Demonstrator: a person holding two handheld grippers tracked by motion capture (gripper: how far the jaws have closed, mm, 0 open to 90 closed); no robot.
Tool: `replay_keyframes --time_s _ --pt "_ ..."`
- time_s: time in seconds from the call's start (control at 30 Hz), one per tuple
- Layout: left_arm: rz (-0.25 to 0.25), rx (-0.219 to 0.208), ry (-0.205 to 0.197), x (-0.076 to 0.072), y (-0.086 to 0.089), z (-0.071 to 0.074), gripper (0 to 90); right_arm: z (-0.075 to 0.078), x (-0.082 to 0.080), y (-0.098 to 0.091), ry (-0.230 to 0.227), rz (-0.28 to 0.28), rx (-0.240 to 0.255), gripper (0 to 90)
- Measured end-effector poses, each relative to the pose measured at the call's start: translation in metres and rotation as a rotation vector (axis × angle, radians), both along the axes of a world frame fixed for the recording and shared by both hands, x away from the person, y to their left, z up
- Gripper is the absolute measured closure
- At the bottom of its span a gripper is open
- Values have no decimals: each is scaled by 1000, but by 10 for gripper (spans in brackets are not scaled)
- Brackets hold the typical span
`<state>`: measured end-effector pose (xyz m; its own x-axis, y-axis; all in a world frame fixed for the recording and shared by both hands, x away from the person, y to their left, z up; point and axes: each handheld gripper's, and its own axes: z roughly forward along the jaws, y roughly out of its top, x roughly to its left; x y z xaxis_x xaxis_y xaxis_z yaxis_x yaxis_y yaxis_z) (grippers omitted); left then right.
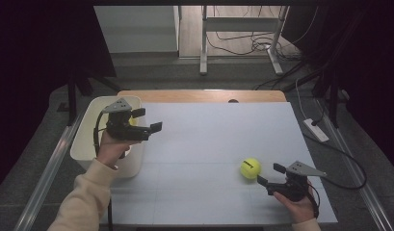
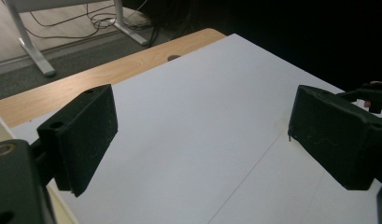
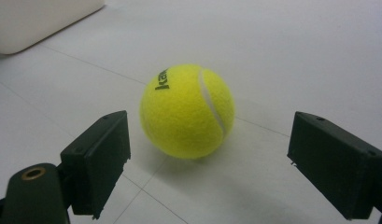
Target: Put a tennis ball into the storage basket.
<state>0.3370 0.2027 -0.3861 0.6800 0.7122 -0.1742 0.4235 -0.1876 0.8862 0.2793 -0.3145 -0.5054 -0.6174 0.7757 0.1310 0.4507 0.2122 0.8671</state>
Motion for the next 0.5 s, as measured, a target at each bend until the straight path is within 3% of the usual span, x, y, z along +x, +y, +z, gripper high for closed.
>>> replay_keyframes --time_s 0.5 --pt "-54 -9 20 0 -24 -6 91 0 0 1 -1 5 -5 130"
